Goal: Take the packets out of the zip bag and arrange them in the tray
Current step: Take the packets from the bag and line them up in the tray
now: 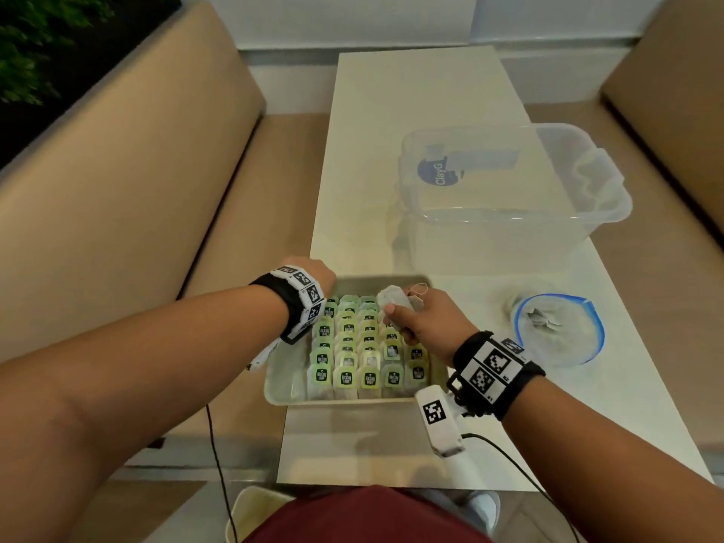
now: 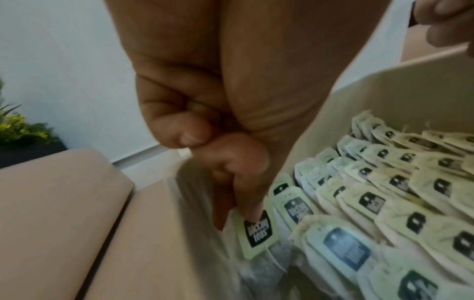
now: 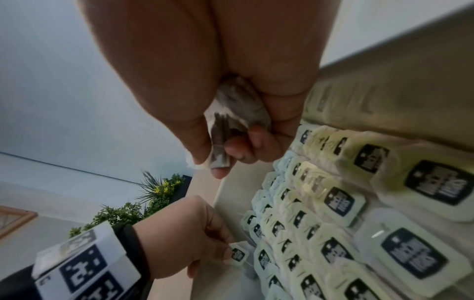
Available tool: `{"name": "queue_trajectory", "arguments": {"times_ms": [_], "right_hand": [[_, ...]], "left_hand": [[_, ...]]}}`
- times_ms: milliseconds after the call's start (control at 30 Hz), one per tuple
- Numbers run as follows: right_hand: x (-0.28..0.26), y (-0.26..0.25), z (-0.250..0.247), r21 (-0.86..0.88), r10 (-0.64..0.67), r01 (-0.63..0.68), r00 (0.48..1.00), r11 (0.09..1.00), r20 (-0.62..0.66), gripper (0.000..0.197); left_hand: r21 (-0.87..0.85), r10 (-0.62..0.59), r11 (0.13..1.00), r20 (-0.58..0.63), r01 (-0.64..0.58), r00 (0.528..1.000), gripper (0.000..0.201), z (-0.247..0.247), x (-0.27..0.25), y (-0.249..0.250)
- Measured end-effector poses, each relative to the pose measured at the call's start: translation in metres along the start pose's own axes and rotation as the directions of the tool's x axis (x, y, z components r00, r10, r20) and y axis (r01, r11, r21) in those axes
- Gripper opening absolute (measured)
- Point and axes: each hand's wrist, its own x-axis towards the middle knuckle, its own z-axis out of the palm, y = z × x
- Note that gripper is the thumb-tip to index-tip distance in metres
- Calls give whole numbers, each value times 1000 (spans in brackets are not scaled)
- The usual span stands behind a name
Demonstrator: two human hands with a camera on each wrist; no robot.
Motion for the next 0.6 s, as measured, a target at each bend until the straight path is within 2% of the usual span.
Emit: {"name": "queue_trajectory", "arguments": {"times_ms": [67, 233, 400, 500, 533, 600], "right_hand": [[-1, 3, -2, -41, -31, 32, 999, 999, 15, 21], [2, 6, -2, -74, -72, 75, 996, 994, 44, 28], [3, 3, -2, 45, -6, 3, 997, 999, 82, 17], [5, 1, -2, 40, -23, 20, 997, 999, 72, 23], [6, 0, -2, 28, -43, 41, 997, 999, 64, 23], [8, -5, 0, 11, -83, 83, 996, 996, 42, 25]], "left_hand": [[30, 0, 1000, -17, 1, 1000, 15, 0, 1, 4], [27, -17, 999, -19, 17, 1000, 19, 0, 1, 10], [-21, -27, 999, -9, 27, 1000, 16, -8, 1, 4], [-91, -93, 991, 23, 95, 995, 8, -23, -6, -12], [-136, -120, 984, 4, 119, 993, 7, -28, -9, -17], [-244, -132, 964, -90, 107, 987, 19, -39, -18, -26]]}}
